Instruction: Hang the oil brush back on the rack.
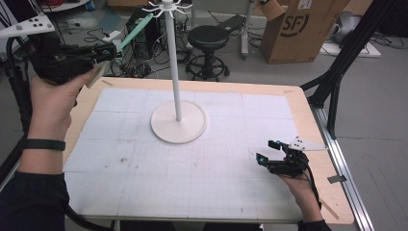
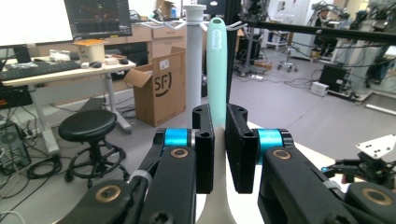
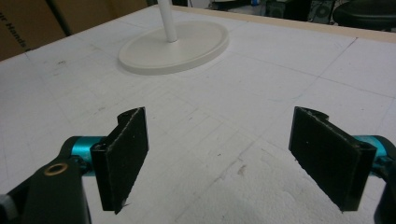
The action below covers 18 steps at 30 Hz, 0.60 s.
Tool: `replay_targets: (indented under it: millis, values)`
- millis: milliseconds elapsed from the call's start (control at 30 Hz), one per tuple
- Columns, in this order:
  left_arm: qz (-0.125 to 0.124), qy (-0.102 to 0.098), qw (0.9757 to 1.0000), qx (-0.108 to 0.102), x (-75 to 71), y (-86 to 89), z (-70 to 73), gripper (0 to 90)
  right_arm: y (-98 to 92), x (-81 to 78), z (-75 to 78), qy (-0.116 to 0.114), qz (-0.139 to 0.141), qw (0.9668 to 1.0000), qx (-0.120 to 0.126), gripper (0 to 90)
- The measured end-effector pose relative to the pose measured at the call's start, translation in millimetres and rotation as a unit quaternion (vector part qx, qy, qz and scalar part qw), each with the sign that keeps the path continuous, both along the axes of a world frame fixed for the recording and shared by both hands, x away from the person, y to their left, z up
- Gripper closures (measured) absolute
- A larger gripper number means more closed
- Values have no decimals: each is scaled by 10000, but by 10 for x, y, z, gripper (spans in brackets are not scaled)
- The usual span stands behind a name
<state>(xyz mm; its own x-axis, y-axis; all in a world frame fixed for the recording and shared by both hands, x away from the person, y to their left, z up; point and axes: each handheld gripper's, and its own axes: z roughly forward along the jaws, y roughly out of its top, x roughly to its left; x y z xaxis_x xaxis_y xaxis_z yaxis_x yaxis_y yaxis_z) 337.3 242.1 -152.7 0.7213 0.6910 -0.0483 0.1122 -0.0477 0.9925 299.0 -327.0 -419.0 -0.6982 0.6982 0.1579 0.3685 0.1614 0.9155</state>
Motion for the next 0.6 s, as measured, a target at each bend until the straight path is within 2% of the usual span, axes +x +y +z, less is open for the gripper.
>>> replay_targets:
  millis: [600]
  values:
    - [23,10,9999,121,76,-93,-22,822,-5,1,1,10,0,10000,16,193]
